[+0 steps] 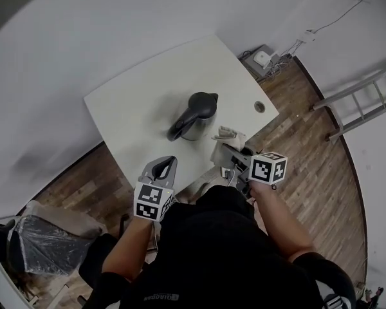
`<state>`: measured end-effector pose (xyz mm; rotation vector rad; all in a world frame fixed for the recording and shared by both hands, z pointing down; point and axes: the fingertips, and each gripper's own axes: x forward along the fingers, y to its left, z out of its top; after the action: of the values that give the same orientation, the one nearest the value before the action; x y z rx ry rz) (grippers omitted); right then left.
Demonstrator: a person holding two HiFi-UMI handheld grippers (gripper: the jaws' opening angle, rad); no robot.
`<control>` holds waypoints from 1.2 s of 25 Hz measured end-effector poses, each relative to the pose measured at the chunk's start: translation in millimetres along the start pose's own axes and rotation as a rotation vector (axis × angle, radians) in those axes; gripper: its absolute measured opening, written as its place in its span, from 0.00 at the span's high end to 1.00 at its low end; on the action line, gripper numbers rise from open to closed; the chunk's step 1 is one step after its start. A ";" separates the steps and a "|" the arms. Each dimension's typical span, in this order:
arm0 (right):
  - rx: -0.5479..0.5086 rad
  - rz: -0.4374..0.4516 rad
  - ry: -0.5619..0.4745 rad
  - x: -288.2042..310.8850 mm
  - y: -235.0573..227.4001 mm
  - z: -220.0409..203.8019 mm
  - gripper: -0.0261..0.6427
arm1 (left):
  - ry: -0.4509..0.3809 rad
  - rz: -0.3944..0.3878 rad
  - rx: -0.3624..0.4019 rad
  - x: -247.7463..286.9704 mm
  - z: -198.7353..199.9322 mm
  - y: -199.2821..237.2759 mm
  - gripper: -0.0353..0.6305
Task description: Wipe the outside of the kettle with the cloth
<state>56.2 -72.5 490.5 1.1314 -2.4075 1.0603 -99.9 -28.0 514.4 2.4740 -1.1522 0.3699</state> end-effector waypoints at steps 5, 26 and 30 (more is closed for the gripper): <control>-0.022 0.034 0.049 5.9 -7.7 -10.1 0.81 | -0.011 0.045 -0.017 -4.7 4.1 -8.7 0.94; -0.254 0.501 0.295 -190.9 -187.9 -97.3 0.81 | -0.028 0.773 -0.272 17.2 -38.3 -309.7 0.94; -0.228 0.540 0.305 -199.4 -185.0 -111.3 0.81 | 0.013 0.804 -0.225 10.9 -35.6 -326.0 0.94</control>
<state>319.9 38.6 557.4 0.2214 -2.5453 0.9746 156.8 172.6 475.0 1.7211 -2.0224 0.4315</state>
